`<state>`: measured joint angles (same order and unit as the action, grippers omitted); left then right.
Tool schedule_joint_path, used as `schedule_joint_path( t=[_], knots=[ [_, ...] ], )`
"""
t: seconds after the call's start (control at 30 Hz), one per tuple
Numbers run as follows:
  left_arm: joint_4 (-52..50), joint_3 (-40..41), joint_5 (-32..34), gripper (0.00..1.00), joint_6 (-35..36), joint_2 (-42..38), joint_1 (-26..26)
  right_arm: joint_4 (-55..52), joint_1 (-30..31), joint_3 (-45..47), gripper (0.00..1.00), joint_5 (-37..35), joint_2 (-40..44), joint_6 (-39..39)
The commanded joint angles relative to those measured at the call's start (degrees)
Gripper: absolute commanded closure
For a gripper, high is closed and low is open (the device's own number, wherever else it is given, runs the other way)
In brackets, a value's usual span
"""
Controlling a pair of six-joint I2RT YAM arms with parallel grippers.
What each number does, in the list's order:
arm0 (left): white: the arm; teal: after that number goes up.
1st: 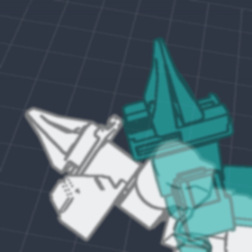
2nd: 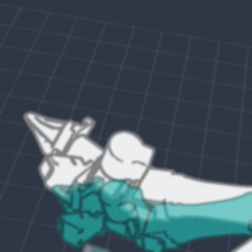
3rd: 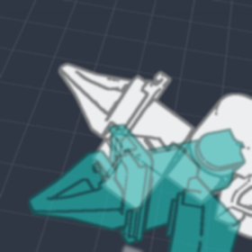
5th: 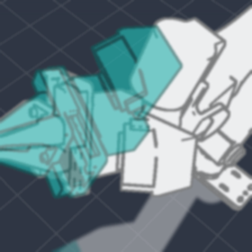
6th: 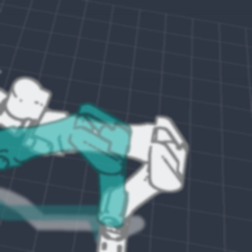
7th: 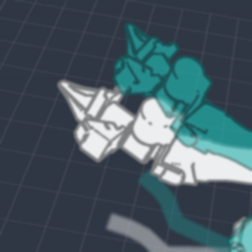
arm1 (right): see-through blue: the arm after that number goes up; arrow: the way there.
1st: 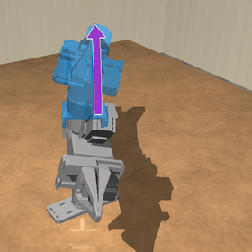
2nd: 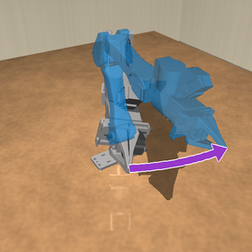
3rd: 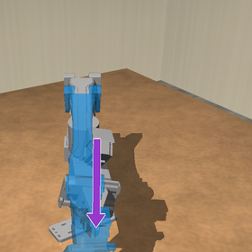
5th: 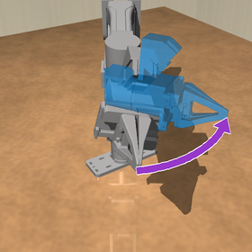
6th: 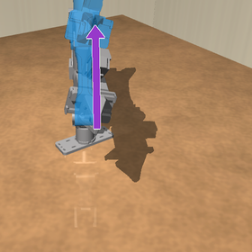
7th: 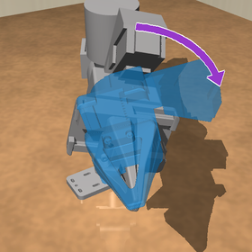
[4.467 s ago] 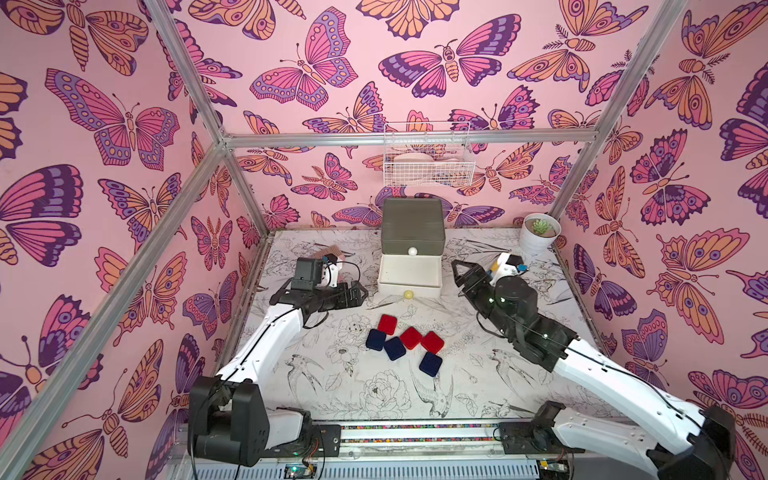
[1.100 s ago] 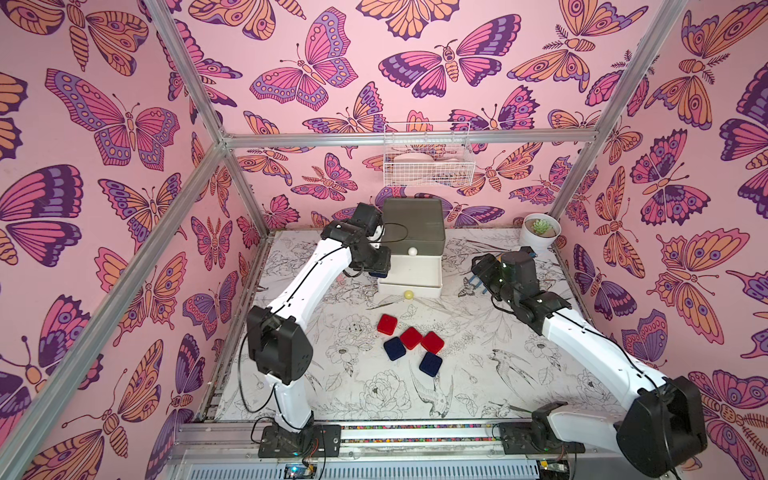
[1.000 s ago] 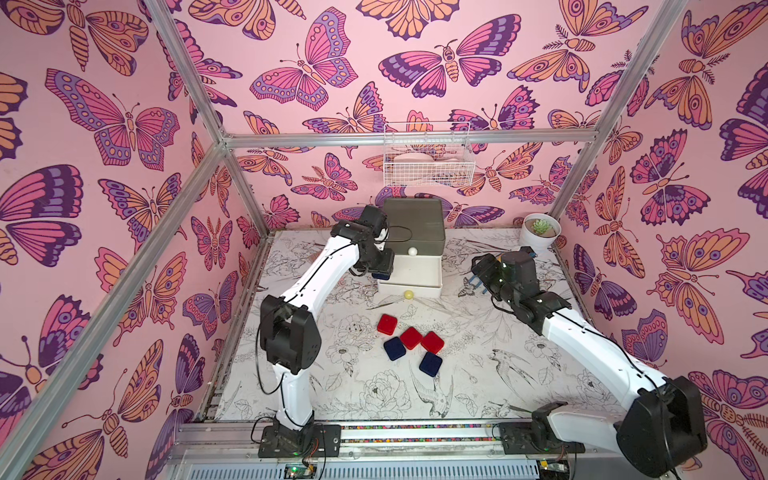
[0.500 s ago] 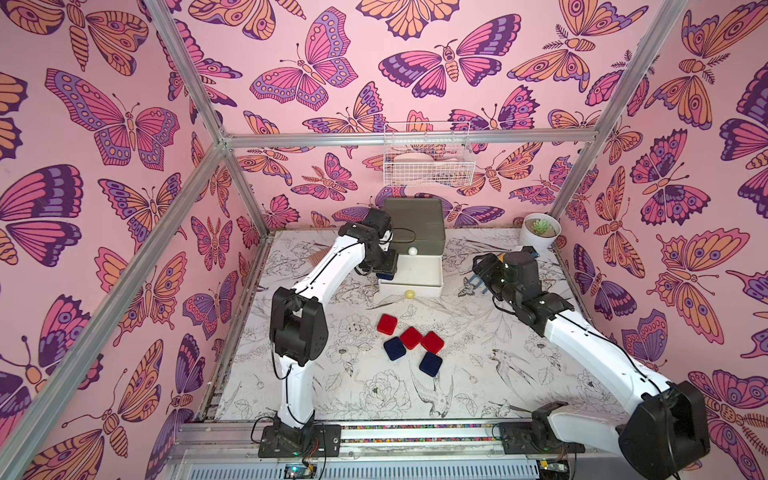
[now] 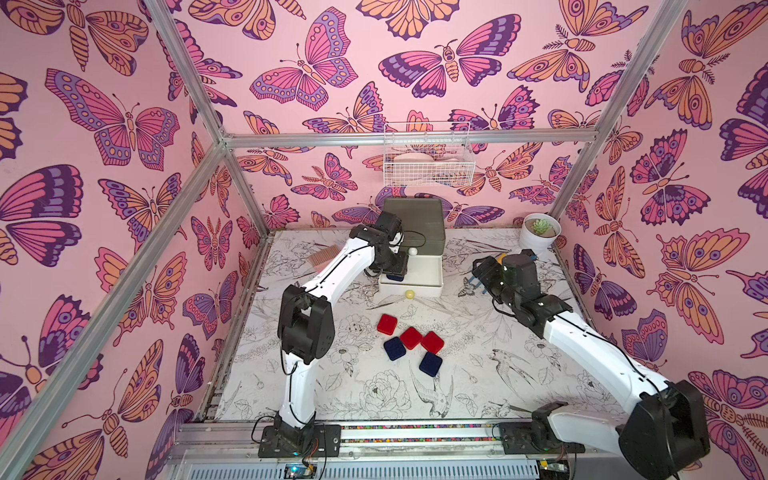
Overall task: Place the brooch boxes into the drawer by color
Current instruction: Place the brooch box in the drawer.
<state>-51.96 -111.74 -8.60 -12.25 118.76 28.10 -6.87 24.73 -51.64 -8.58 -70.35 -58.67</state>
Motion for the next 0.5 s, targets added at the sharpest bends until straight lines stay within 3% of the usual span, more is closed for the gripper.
schedule_joint_path(
  t=[0.0, 0.47],
  knots=[
    [-1.0, -0.5, 1.0, 0.46, -0.6, 1.8, -0.1, 0.5, -0.5, 0.5, 0.16, -1.3, 1.3, -0.4],
    [-1.1, -0.9, 1.4, 0.36, -0.5, 2.2, 0.2, 0.5, -0.5, 1.1, 0.16, -1.4, 1.5, -0.4]
  ],
)
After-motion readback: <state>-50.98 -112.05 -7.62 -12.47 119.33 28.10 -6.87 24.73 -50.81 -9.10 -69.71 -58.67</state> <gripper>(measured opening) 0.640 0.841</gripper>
